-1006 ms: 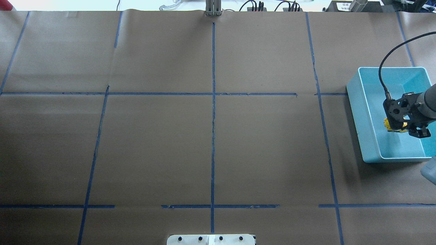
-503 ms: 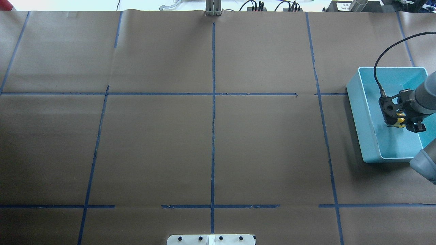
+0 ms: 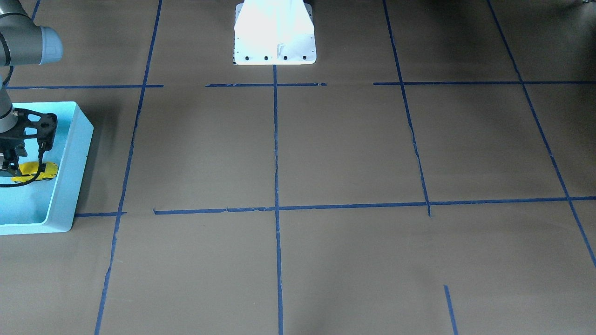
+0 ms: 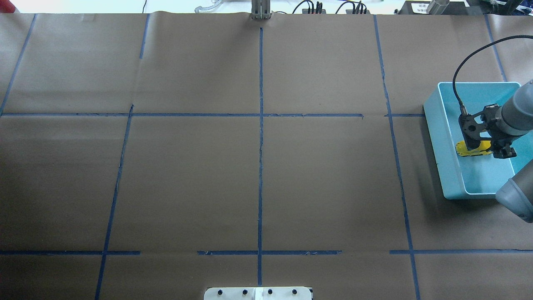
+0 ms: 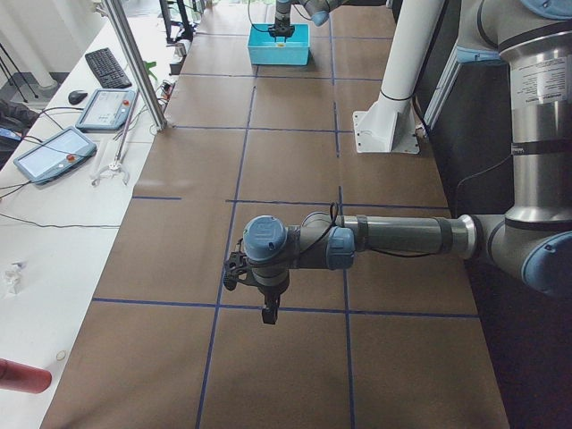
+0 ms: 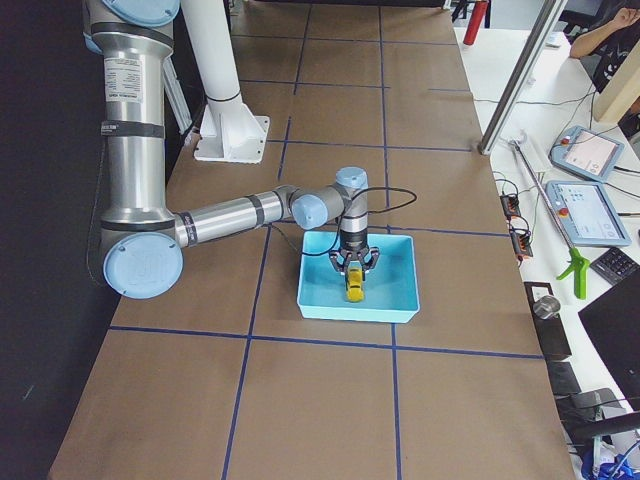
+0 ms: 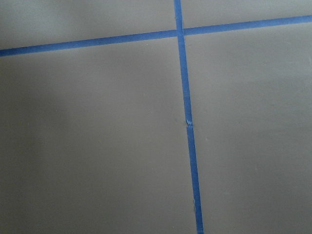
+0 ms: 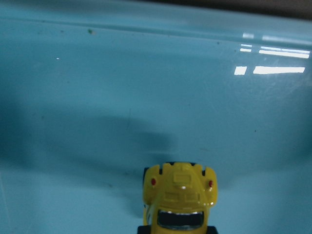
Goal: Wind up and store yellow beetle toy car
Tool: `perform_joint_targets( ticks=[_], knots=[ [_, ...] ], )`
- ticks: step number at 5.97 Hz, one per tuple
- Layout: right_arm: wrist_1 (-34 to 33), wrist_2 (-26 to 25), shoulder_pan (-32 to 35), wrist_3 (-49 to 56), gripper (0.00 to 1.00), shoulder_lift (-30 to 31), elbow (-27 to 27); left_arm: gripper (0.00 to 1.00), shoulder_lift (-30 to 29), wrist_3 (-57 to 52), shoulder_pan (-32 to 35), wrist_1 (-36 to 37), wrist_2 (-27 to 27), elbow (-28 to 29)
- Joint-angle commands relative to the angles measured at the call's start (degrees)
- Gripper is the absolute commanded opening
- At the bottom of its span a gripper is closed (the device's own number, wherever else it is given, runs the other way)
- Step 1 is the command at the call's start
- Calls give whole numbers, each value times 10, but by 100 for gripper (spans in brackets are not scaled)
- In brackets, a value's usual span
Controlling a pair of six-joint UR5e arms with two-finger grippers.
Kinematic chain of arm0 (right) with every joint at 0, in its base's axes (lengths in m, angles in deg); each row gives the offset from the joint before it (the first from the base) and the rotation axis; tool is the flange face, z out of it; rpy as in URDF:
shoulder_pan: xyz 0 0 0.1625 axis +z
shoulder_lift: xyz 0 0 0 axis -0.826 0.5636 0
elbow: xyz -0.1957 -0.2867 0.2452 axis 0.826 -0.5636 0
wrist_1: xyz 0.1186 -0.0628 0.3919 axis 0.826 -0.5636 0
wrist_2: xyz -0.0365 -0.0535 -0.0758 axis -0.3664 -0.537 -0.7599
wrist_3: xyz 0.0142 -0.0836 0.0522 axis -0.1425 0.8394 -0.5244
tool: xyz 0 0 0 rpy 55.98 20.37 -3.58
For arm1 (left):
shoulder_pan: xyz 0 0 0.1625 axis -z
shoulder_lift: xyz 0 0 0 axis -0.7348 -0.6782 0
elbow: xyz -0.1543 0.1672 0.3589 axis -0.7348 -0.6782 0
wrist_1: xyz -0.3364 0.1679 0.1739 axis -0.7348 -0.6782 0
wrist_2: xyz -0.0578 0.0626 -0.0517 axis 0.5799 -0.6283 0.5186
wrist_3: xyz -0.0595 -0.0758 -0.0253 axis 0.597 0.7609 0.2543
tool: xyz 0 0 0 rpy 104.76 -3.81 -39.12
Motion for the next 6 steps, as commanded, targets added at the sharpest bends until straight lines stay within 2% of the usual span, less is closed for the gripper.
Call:
perform_joint_targets(
  ticks=[1,3,4,5,6],
  knots=[
    [-3,78,49,-1,100,3,26,100,0,0,0,0,0,0],
    [-9,185,150,-23,100,25,31,100,-1,0,0,0,0,0],
    [-29,251,204,-90,100,45,31,100,-1,0,0,0,0,1],
    [-43,281,253,-115,100,53,27,100,-1,-1,0,0,0,1],
    [-70,321,307,-200,100,64,23,100,-1,-1,0,0,0,1]
  ],
)
